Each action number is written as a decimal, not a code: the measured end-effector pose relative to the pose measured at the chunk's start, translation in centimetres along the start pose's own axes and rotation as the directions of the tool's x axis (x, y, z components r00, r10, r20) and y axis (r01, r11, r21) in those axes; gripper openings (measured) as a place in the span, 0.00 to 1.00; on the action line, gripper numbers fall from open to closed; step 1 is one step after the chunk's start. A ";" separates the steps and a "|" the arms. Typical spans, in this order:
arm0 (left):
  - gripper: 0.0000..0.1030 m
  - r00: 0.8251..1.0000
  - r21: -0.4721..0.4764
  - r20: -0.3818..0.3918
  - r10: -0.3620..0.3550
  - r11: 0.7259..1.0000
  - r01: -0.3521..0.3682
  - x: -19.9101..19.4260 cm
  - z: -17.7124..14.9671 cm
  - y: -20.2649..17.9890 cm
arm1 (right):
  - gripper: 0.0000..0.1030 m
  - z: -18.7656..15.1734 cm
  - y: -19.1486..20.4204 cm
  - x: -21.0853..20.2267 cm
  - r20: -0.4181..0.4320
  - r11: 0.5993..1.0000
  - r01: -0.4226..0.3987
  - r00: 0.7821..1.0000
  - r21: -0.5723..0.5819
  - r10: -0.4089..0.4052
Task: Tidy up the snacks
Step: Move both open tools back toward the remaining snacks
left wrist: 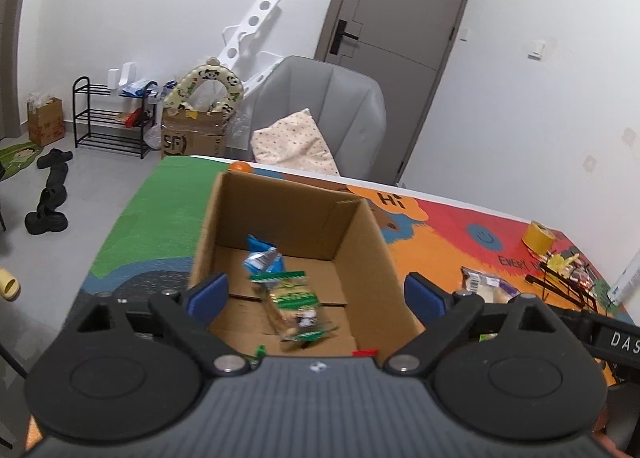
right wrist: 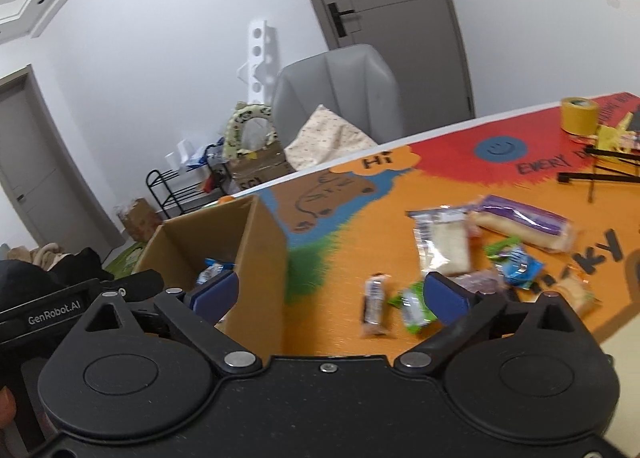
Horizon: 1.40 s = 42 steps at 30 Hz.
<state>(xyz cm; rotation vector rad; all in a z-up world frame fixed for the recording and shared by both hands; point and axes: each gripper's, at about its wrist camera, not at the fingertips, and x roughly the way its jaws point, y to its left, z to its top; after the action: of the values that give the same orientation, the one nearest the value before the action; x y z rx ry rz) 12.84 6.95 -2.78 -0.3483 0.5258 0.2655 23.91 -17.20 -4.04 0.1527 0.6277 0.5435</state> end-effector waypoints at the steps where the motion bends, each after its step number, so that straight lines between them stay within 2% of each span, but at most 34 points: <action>1: 0.91 1.000 0.005 -0.003 -0.006 1.000 0.006 0.1 -0.1 -0.4 | 0.98 0.0 -0.5 -0.1 0.001 1.000 0.007 1.000 0.005 -0.007; 7: 0.91 0.999 0.045 -0.020 -0.040 0.998 0.041 0.8 -0.8 -3.0 | 1.00 -0.3 -3.2 -0.7 0.010 0.998 0.050 0.999 0.034 -0.050; 16: 0.91 0.996 0.054 -0.033 -0.079 0.995 0.081 1.6 -1.5 -5.7 | 1.00 -0.9 -6.8 -1.8 0.010 0.992 0.102 0.995 0.072 -0.103; 28: 0.91 0.985 0.108 -0.071 -0.154 0.981 0.162 2.5 -2.8 -10.3 | 1.00 -1.7 -11.0 -3.0 0.011 0.981 0.153 0.988 0.122 -0.156; 35: 0.91 0.977 0.136 -0.107 -0.186 0.970 0.199 3.6 -3.8 -12.4 | 1.00 -2.3 -11.5 -3.0 0.017 0.983 0.163 0.986 0.085 -0.166; 38: 0.91 0.978 0.164 -0.091 -0.185 0.966 0.198 3.9 -4.3 -13.1 | 0.98 -2.5 -11.6 -2.8 0.016 0.986 0.151 0.988 0.071 -0.153; 42: 0.90 0.975 0.186 -0.105 -0.194 0.960 0.211 4.7 -4.8 -13.8 | 0.91 -2.8 -12.1 -1.9 -0.013 0.986 0.143 0.990 0.086 -0.142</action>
<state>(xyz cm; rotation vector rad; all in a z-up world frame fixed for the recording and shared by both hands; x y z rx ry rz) 19.23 -6.69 -5.62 -0.2198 0.5915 -0.0010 26.28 -28.56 -8.87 0.1866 0.6641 0.3786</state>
